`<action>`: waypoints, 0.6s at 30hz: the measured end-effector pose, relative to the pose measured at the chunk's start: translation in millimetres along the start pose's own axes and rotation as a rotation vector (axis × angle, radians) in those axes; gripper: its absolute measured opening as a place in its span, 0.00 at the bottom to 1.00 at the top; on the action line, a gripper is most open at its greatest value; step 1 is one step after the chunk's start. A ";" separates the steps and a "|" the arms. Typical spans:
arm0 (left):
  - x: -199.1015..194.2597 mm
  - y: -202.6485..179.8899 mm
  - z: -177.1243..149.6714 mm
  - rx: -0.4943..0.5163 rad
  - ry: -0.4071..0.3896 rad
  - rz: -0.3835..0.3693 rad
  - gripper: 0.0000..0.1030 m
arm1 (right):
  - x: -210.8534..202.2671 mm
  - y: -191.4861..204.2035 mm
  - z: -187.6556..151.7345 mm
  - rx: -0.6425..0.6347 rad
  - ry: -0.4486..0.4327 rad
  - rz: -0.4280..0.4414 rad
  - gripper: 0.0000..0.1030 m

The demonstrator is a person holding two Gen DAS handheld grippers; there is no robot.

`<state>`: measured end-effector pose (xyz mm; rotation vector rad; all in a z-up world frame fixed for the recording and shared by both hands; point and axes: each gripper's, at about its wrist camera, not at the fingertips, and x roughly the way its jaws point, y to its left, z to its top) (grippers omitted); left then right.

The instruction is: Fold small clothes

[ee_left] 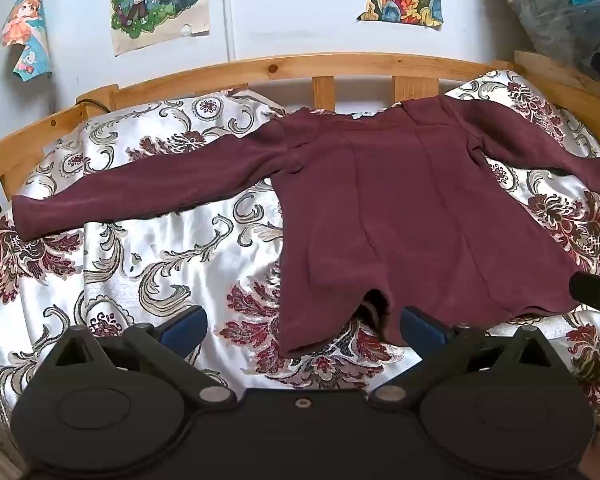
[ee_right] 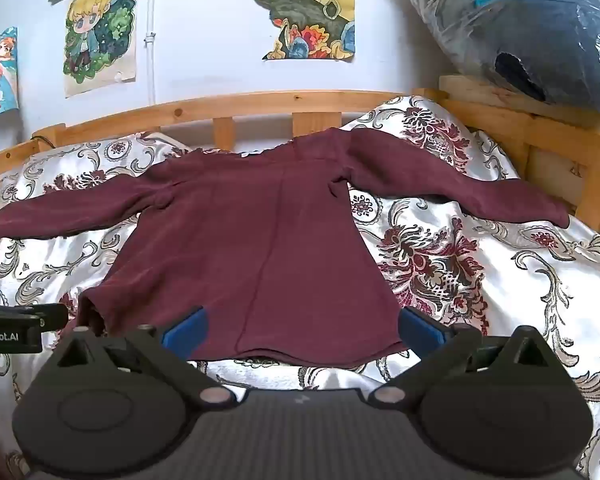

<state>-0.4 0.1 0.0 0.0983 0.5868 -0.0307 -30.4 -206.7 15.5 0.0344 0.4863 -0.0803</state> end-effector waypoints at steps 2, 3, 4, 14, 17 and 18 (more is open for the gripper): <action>-0.1 0.1 0.0 0.001 0.001 0.000 0.99 | 0.1 0.0 0.1 -0.001 0.004 0.000 1.00; -0.3 0.4 0.0 0.001 0.001 0.000 0.99 | 0.2 0.0 0.1 0.000 0.004 0.000 1.00; -0.6 0.9 -0.1 0.000 0.001 -0.001 0.99 | 0.4 0.2 0.0 0.000 0.005 0.001 1.00; -4.6 -0.9 1.6 0.005 0.001 0.002 0.99 | 0.4 0.5 -0.8 0.003 0.006 0.004 1.00; -6.2 0.4 2.0 0.005 0.003 0.001 0.99 | 1.0 1.0 -1.2 0.004 0.007 0.002 1.00; -6.1 0.0 2.2 0.005 0.004 0.003 0.99 | 0.9 1.2 -1.4 0.004 0.007 0.002 1.00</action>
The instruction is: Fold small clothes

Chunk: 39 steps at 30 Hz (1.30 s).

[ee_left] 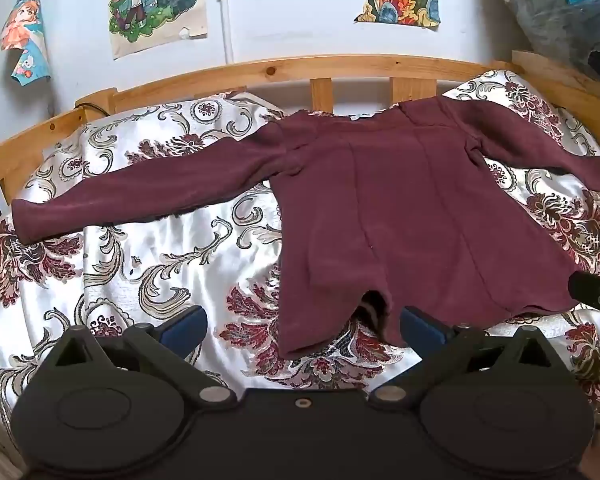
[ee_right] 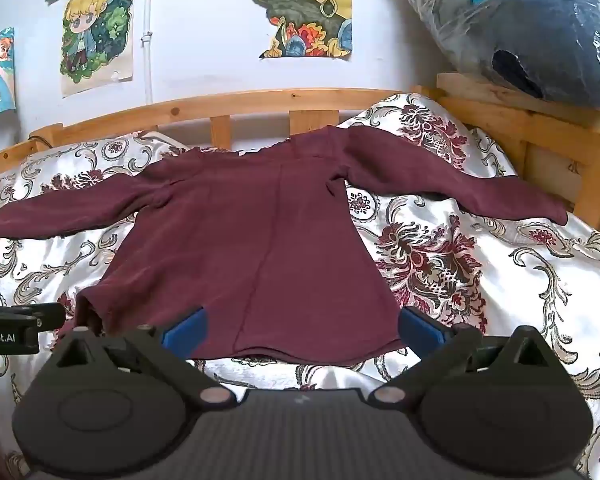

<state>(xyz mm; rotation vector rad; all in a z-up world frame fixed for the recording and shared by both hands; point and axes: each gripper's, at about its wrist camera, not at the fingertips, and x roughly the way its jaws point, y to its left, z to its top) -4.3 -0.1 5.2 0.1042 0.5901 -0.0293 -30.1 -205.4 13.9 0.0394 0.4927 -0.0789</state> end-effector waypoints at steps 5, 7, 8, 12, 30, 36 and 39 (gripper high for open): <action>0.8 -1.0 0.2 0.002 -0.001 0.000 0.99 | 0.5 0.1 -0.5 0.000 0.001 -0.001 1.00; 2.8 -1.7 -1.1 0.005 -0.003 -0.001 0.99 | 0.4 0.2 -0.8 0.000 0.002 -0.001 1.00; 2.3 -1.6 -1.1 0.004 -0.002 -0.001 0.99 | 0.5 0.0 -0.9 0.000 0.002 -0.001 1.00; 2.6 -1.9 -1.3 0.005 -0.003 -0.002 0.99 | 0.5 0.0 -1.5 0.002 0.003 0.000 1.00; 3.1 -3.0 -0.4 0.009 -0.002 -0.001 0.99 | 2.5 -4.8 -3.1 0.002 0.006 0.000 1.00; 3.3 -3.1 -0.6 0.009 -0.003 0.000 0.99 | 1.3 -0.1 -0.9 0.003 0.007 0.000 1.00; 3.3 -3.2 -0.6 0.009 -0.002 0.000 0.99 | 4.1 -6.2 -4.1 0.003 0.007 0.000 1.00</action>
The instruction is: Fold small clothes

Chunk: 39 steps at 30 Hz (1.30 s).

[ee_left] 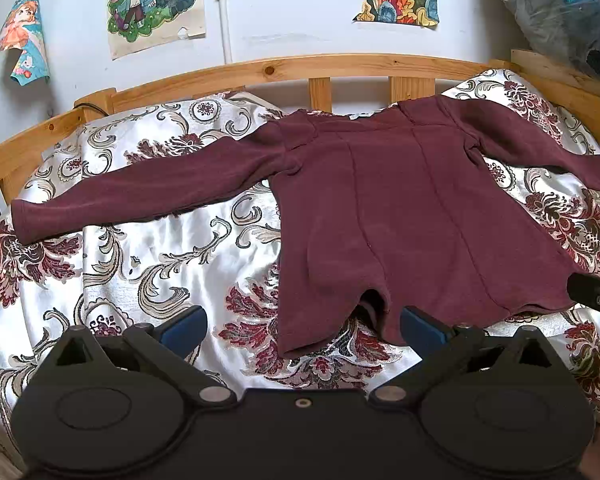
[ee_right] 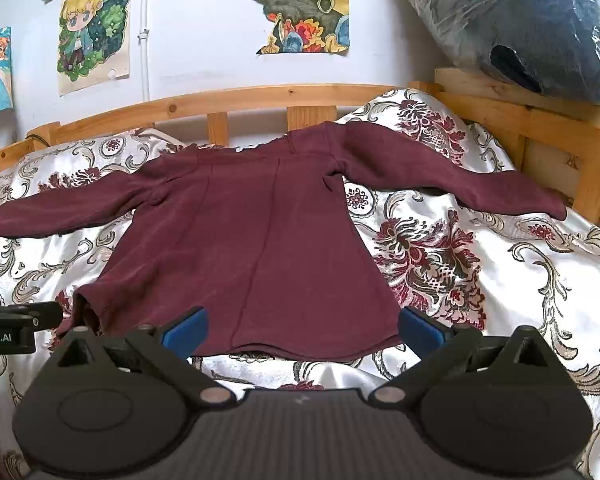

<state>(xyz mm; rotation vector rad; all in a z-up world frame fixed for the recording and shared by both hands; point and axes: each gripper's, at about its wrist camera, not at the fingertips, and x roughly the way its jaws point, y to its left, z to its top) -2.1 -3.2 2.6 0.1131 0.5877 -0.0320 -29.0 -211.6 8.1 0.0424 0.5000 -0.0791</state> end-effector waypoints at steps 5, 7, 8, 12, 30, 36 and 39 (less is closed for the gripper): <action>0.1 0.0 -0.1 0.000 0.000 0.000 0.99 | -0.5 0.9 1.0 0.001 0.000 0.000 1.00; 0.0 -0.1 -0.1 0.000 0.000 -0.001 0.99 | -0.8 2.4 2.3 0.002 0.001 0.000 1.00; 0.1 0.0 -0.2 0.000 0.000 -0.001 0.99 | -0.2 0.9 1.5 0.003 0.003 -0.001 1.00; 1.2 -0.8 -0.7 0.000 0.003 -0.007 0.99 | 3.6 -1.9 -3.5 0.011 0.005 -0.008 1.00; 77.7 -37.5 104.1 0.086 -0.055 -0.125 0.99 | 54.1 -127.7 76.9 0.178 -0.108 -0.328 1.00; 132.6 -53.7 122.6 0.072 -0.005 -0.130 0.99 | 99.2 -192.6 98.2 0.351 -0.112 -0.435 1.00; 158.4 -66.3 129.2 0.061 0.024 -0.132 0.99 | 122.0 -220.2 101.1 0.442 -0.093 -0.482 0.96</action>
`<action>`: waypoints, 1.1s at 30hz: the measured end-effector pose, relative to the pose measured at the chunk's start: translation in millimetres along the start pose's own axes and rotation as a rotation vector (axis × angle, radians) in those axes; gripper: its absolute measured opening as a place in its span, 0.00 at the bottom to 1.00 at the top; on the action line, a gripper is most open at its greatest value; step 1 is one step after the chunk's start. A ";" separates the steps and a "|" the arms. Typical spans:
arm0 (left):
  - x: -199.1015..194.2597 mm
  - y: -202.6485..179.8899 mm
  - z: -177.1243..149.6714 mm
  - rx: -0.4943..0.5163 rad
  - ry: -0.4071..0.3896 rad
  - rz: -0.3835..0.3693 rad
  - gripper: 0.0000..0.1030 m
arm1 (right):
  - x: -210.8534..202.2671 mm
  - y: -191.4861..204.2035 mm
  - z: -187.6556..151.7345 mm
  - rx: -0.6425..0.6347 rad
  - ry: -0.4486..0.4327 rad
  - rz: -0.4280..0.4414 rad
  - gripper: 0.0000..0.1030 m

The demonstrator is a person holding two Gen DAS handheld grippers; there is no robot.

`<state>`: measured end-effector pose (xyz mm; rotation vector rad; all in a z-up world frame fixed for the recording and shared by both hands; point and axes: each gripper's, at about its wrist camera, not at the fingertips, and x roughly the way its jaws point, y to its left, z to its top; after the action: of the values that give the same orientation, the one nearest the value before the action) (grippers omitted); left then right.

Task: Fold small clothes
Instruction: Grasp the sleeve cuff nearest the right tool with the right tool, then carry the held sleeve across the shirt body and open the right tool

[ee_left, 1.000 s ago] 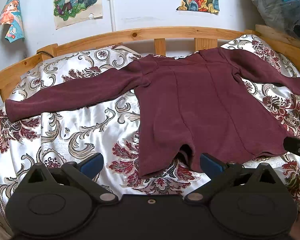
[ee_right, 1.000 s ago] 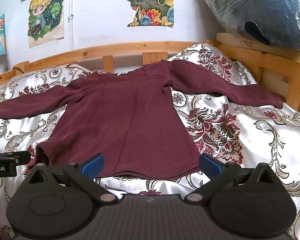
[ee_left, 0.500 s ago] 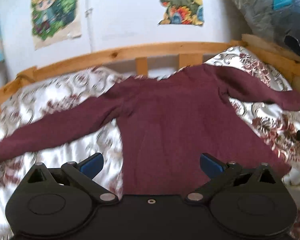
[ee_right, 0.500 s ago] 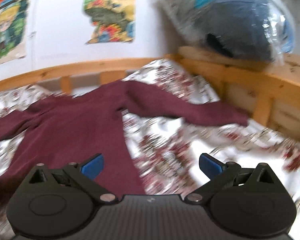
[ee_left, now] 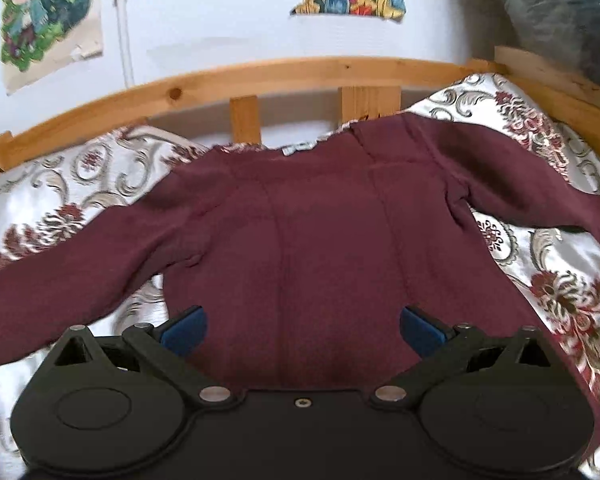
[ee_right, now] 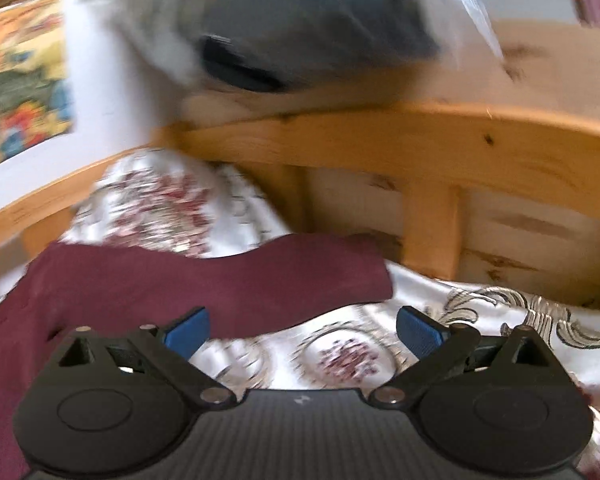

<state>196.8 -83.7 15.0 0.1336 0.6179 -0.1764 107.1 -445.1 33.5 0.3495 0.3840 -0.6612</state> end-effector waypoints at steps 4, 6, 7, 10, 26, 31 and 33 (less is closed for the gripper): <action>23.4 -11.8 7.5 0.003 0.013 0.003 0.99 | 40.8 -15.5 6.8 0.139 0.040 -0.074 0.90; 31.1 -16.5 10.4 0.001 0.017 0.002 0.99 | 55.2 -21.9 8.0 0.186 0.046 -0.106 0.86; 35.0 -18.6 11.3 -0.001 0.022 -0.001 0.99 | 62.0 -24.9 8.5 0.212 0.051 -0.121 0.82; 42.7 -23.5 12.0 -0.005 0.035 -0.010 0.99 | 77.8 -31.4 8.2 0.280 0.067 -0.156 0.70; 23.5 10.1 19.0 -0.068 0.024 -0.010 0.99 | 21.8 74.3 30.0 -0.150 -0.347 -0.012 0.16; 3.3 45.9 18.6 -0.134 0.002 0.000 0.99 | -23.3 161.6 30.5 -0.405 -0.493 0.263 0.16; -4.7 62.8 17.4 -0.158 -0.008 0.013 0.99 | -38.1 196.6 21.8 -0.497 -0.518 0.377 0.16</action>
<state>215.6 -24.8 36.3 -0.0160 0.6207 -0.1146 212.2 -289.7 107.0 -0.2244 -0.0242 -0.2514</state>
